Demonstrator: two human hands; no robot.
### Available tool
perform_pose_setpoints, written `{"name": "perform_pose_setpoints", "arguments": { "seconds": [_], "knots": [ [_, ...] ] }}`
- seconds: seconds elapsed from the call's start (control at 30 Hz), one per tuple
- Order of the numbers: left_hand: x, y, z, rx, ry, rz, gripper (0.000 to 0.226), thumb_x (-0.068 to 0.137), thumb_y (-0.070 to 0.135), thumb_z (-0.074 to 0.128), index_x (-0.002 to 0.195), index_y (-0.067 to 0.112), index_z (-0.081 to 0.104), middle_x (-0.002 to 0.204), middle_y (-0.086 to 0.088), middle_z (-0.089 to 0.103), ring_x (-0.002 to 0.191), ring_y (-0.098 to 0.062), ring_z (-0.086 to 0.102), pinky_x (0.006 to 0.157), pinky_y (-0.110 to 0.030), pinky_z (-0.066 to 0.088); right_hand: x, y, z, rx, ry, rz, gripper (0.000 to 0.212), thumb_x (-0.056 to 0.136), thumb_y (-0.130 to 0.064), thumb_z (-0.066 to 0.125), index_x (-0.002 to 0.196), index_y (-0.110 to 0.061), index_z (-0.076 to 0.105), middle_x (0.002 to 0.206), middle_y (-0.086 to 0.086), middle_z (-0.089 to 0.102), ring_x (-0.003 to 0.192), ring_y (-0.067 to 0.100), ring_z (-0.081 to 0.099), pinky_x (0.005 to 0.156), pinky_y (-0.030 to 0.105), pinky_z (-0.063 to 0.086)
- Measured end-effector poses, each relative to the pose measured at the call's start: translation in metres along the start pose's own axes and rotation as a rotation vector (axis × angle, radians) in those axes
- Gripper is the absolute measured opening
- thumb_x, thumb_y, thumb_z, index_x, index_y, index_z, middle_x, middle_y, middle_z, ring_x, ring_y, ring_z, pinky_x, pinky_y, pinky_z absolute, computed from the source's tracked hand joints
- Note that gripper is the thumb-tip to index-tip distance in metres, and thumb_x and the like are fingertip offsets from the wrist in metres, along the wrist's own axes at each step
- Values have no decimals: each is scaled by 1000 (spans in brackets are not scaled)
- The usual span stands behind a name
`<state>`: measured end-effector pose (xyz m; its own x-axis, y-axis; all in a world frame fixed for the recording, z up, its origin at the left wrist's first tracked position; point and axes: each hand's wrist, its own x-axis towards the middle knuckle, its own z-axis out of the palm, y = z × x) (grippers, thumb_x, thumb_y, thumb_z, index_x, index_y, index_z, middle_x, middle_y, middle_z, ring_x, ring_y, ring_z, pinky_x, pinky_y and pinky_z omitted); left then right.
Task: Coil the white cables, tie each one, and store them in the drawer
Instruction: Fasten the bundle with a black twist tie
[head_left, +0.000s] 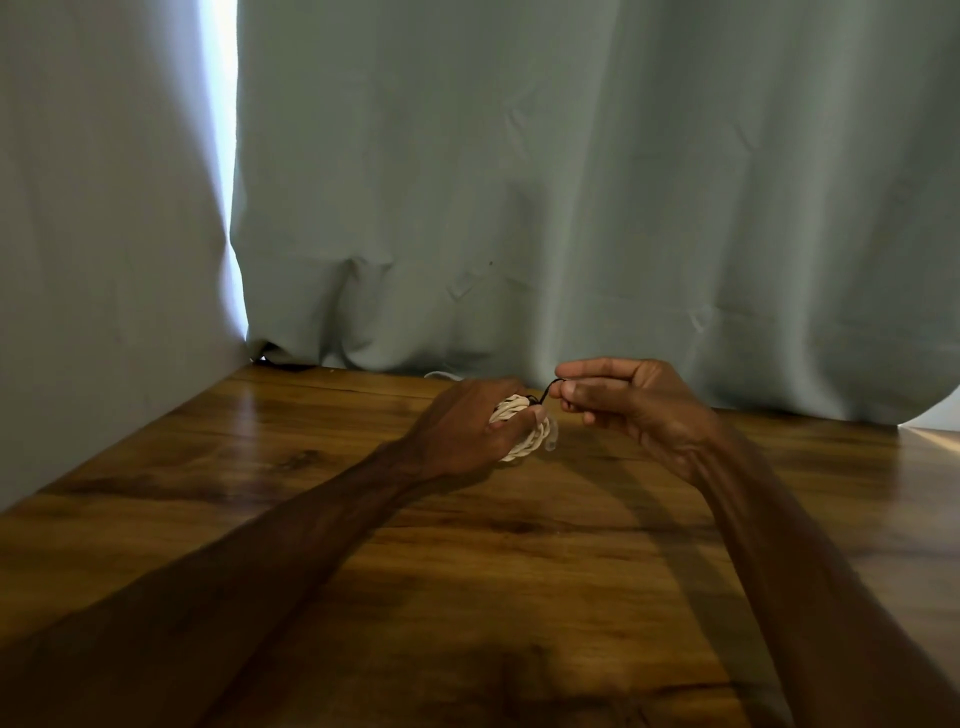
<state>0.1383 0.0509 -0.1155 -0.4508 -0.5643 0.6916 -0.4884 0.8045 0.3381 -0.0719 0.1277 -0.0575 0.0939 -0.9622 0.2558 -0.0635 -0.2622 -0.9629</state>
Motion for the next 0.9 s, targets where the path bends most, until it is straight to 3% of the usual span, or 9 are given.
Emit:
{"name": "perform_pose_setpoints", "arguments": {
  "seconds": [0.17, 0.3, 0.47, 0.9],
  "knots": [
    [0, 3, 2, -35, -15, 19, 30, 97, 54, 54, 83, 28, 62, 73, 13, 65, 68, -5, 64, 62, -39, 52, 3, 5, -2, -17, 52, -31, 33, 76, -5, 81, 108, 1, 76, 100, 19, 78, 86, 25, 74, 71, 26, 63],
    [1, 7, 5, -89, -39, 26, 30, 98, 53, 56, 86, 27, 66, 77, 11, 70, 70, -4, 67, 63, -39, 54, 2, 4, 1, -113, 63, -112, 35, 72, -9, 83, 105, 1, 76, 95, 17, 79, 77, 22, 75, 70, 27, 63],
    [0, 13, 3, -159, -66, 34, 27, 99, 51, 56, 94, 28, 70, 83, 11, 74, 76, -4, 70, 66, -40, 56, 5, 5, 1, -189, 55, -180, 24, 78, 1, 81, 102, 1, 77, 92, 16, 79, 86, 29, 77, 72, 30, 63],
    [1, 13, 5, -267, -67, -38, 32, 95, 54, 60, 97, 25, 73, 86, 7, 76, 76, -6, 73, 67, -44, 60, 4, 5, 1, -262, 23, -268, 24, 79, -2, 81, 102, -3, 77, 94, 12, 79, 87, 25, 76, 65, 28, 62]
  ]
}}
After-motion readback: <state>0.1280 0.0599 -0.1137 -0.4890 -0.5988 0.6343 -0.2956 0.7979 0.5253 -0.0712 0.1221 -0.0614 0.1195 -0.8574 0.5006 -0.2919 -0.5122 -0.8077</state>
